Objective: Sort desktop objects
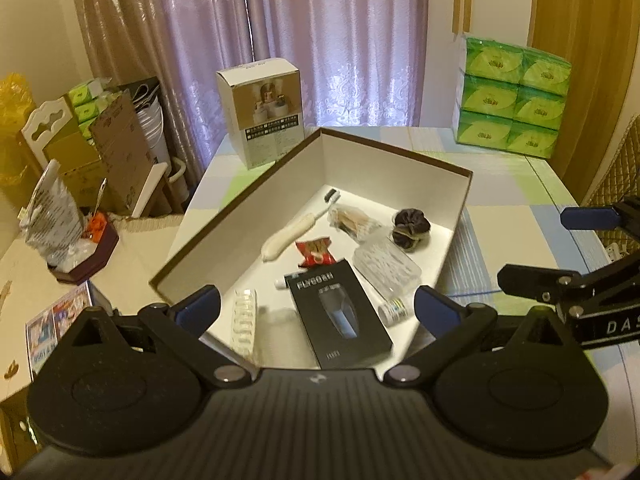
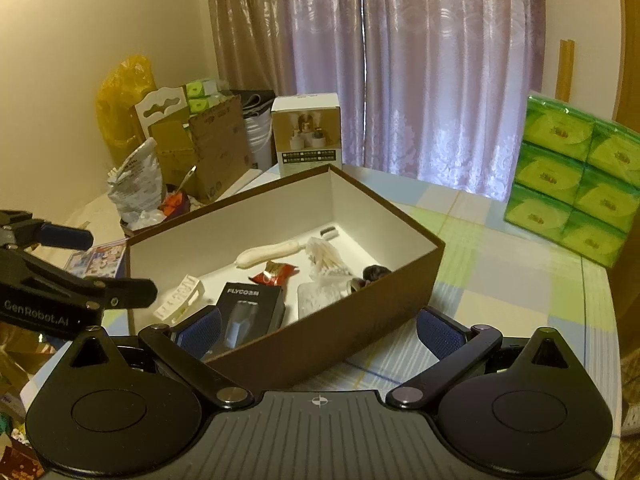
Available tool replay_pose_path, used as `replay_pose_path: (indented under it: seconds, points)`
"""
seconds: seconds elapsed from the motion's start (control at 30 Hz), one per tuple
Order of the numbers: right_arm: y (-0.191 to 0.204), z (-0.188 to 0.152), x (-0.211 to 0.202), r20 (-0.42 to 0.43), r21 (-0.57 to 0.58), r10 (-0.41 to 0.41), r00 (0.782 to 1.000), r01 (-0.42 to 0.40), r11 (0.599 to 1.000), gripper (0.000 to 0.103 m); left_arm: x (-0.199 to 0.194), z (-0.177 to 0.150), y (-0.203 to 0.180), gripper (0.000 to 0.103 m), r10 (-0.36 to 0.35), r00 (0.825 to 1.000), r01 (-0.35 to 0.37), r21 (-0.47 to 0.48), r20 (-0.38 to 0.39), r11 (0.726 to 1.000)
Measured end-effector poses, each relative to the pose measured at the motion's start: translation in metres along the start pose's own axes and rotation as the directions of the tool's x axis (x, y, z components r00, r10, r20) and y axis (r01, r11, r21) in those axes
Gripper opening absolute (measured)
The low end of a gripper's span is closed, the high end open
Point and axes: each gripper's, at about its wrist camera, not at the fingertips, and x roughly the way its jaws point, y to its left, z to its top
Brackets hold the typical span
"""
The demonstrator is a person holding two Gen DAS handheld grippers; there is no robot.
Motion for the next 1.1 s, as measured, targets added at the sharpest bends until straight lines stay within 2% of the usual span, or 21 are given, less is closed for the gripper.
replay_pose_path:
  seconds: [0.67,1.1]
  points:
    - [-0.008,-0.05,-0.055,-0.043,-0.079,0.029,0.999,-0.033,0.996,0.101,-0.048,-0.053,-0.051,0.102,0.068,0.996,-0.073,-0.073,-0.065,0.995]
    - [-0.016,-0.076,-0.079,-0.058,-0.105,0.068,0.996,-0.074,0.992,0.101,-0.069,-0.076,-0.08,0.102,0.108,0.991,-0.116,-0.106,-0.078,0.988]
